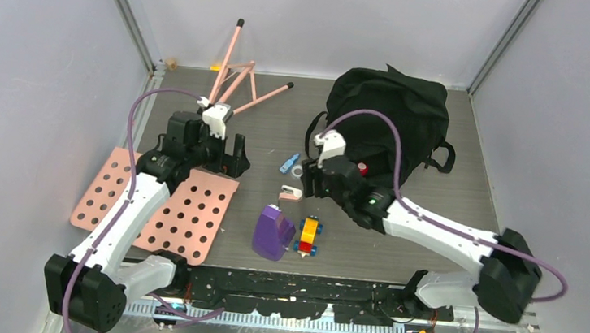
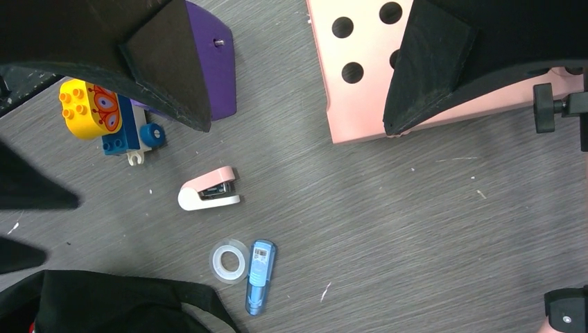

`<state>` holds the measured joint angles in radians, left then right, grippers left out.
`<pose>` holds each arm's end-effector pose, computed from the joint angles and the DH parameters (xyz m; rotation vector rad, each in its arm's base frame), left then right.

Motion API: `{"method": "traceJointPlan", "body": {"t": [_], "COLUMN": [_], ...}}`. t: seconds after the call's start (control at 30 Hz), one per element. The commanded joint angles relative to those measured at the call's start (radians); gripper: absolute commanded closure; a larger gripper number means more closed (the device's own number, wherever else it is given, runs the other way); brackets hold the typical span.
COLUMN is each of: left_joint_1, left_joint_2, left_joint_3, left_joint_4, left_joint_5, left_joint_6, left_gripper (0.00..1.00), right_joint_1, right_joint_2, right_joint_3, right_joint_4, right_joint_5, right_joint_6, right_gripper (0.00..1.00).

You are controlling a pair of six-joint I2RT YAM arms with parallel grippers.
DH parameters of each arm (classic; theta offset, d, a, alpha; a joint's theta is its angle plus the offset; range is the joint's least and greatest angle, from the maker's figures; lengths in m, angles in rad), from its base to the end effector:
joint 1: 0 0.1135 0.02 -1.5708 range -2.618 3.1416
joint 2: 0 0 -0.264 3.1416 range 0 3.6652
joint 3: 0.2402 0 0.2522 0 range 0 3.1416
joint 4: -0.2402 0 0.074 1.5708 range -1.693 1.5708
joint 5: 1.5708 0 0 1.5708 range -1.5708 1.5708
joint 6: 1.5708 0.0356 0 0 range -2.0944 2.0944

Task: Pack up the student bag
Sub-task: Pick up the stationery from the center of the board.

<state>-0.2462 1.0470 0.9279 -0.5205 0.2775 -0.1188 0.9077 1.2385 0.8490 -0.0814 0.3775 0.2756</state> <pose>0.2160 -0.0643 0.3080 0.2972 2.2090 -0.5081 0.1819 0.2116 0.2770 -0.4014 1.9854 0.3689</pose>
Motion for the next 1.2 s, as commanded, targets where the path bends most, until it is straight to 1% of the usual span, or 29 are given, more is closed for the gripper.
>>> {"method": "traceJointPlan", "body": {"t": [0.0,0.13,0.27,0.43,0.63,0.73,0.87,0.97,1.13,1.17], "left_joint_1": [0.007,0.007,0.007,0.007,0.007,0.007,0.007,0.007,0.007,0.007], "left_joint_2": [-0.003,-0.001,0.011,0.024,0.022,0.029,0.034,0.028,0.015,0.011], "left_joint_3": [-0.001,-0.001,0.001,0.006,0.002,0.004,0.009,0.007,0.002,0.001], "left_joint_4": [0.029,0.027,0.023,0.021,0.028,0.026,0.02,0.03,0.036,0.036], "left_joint_5": [-0.018,-0.029,-0.032,-0.029,-0.019,-0.02,-0.025,-0.001,-0.006,-0.009], "left_joint_6": [0.01,0.013,0.012,0.011,0.016,0.017,0.019,0.019,0.021,0.021], "left_gripper": [0.02,0.02,0.02,0.02,0.02,0.02,0.02,0.02,0.02,0.02], "right_joint_1": [0.023,0.005,-0.042,-0.07,-0.077,-0.077,-0.073,-0.057,-0.037,-0.034], "right_joint_2": [0.182,0.322,0.39,0.515,0.626,0.659,0.683,0.691,0.694,0.693], "right_joint_3": [0.108,0.212,0.236,0.299,0.371,0.403,0.408,0.392,0.362,0.357], "right_joint_4": [-0.017,-0.101,-0.093,-0.092,-0.102,-0.133,-0.141,-0.128,-0.097,-0.086], "right_joint_5": [-0.206,-0.307,-0.384,-0.496,-0.544,-0.541,-0.493,-0.446,-0.363,-0.351], "right_joint_6": [-0.019,-0.071,-0.096,-0.178,-0.299,-0.343,-0.371,-0.391,-0.419,-0.42], "right_gripper": [0.36,0.33,0.3,0.29,0.29,0.29,0.3,0.38,0.43,0.45]}}
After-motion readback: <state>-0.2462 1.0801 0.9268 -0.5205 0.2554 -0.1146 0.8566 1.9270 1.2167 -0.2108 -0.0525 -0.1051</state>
